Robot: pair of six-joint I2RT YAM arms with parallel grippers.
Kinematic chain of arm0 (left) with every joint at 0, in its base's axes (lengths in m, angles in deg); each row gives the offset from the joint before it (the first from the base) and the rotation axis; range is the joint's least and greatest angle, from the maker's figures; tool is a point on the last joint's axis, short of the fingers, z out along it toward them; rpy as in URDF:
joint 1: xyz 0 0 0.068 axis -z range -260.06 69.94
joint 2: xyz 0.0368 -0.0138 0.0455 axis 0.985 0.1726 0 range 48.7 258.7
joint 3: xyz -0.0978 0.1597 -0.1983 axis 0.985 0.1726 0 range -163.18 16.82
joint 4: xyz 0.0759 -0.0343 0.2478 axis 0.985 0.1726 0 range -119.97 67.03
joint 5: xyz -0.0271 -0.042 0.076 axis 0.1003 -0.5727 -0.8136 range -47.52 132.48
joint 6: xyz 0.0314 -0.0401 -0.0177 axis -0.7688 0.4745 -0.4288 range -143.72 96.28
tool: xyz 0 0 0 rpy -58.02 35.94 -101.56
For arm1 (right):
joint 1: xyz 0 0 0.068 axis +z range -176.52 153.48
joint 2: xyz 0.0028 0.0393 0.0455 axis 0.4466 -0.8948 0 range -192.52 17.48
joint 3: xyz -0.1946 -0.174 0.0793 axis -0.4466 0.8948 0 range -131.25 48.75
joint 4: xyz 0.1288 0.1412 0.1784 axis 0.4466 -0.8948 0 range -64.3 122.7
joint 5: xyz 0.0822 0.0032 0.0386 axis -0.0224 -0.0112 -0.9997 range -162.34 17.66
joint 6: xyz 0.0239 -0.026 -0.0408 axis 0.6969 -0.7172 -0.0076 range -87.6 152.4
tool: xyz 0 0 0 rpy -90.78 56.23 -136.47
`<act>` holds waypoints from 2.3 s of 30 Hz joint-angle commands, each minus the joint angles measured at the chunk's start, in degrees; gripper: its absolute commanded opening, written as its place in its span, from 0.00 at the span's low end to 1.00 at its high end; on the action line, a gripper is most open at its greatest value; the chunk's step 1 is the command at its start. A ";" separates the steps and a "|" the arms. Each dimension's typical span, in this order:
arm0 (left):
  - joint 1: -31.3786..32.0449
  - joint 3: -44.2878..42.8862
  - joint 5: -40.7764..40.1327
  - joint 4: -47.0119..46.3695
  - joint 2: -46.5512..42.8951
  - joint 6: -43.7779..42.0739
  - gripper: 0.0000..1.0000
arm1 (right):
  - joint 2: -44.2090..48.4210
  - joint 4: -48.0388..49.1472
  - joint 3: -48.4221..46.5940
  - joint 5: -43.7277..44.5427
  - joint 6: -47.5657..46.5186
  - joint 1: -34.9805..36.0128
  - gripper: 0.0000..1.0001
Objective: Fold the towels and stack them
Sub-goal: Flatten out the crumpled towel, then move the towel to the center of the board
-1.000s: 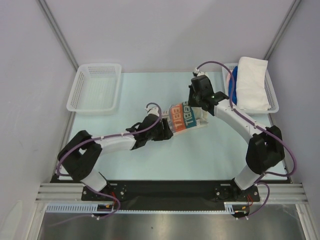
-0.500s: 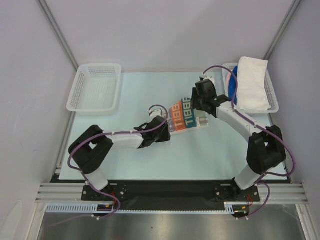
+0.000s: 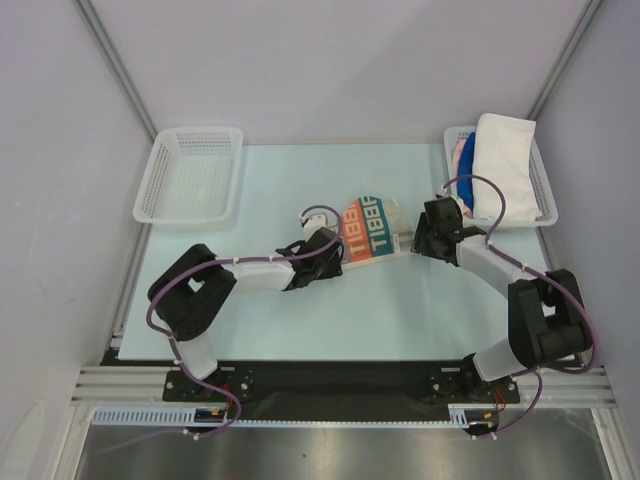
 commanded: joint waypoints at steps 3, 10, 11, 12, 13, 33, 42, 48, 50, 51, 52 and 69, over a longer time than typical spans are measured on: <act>-0.09 -2.46 -2.41 0.78 1.47 -0.78 0.49 | -5.27 9.36 -0.62 -5.08 1.20 -0.47 0.54; -0.27 -1.68 -2.23 1.23 2.00 -0.51 0.44 | -10.64 12.96 0.17 -5.79 2.07 -0.47 0.54; -0.27 -1.68 -2.15 1.14 2.00 -0.60 0.41 | -11.08 13.57 0.43 -6.05 2.25 -0.47 0.53; -0.27 -1.68 -1.88 1.22 2.17 -0.51 0.39 | -11.44 13.75 0.52 -5.97 2.34 -0.47 0.52; -0.27 -1.68 -1.62 1.31 2.09 -0.60 0.38 | -11.61 13.76 0.43 -5.96 2.42 -0.39 0.51; -0.18 2.54 1.46 1.40 -3.71 0.63 0.00 | -3.01 8.49 1.49 -4.73 2.69 -0.12 0.08; -0.27 3.95 0.41 4.38 -12.59 -1.21 0.00 | 6.57 2.42 -0.79 -5.08 1.55 0.05 0.02; -0.35 3.16 0.23 6.32 -15.14 -2.89 0.01 | 5.80 1.98 -0.10 -5.70 0.58 0.32 0.12; -0.62 3.51 0.58 6.41 -14.97 -2.97 0.00 | 4.83 3.29 1.92 -6.58 0.75 0.84 0.17; -0.79 4.12 0.75 6.06 -14.88 -2.97 0.00 | 3.78 3.91 2.45 -6.67 0.76 1.28 0.19; -1.23 4.65 0.93 5.71 -14.97 -2.89 0.00 | 3.07 5.04 3.50 -6.93 0.93 1.98 0.21; -2.73 8.08 2.86 2.89 -14.26 -3.15 0.00 | -6.34 12.26 5.70 -5.70 1.46 5.15 0.37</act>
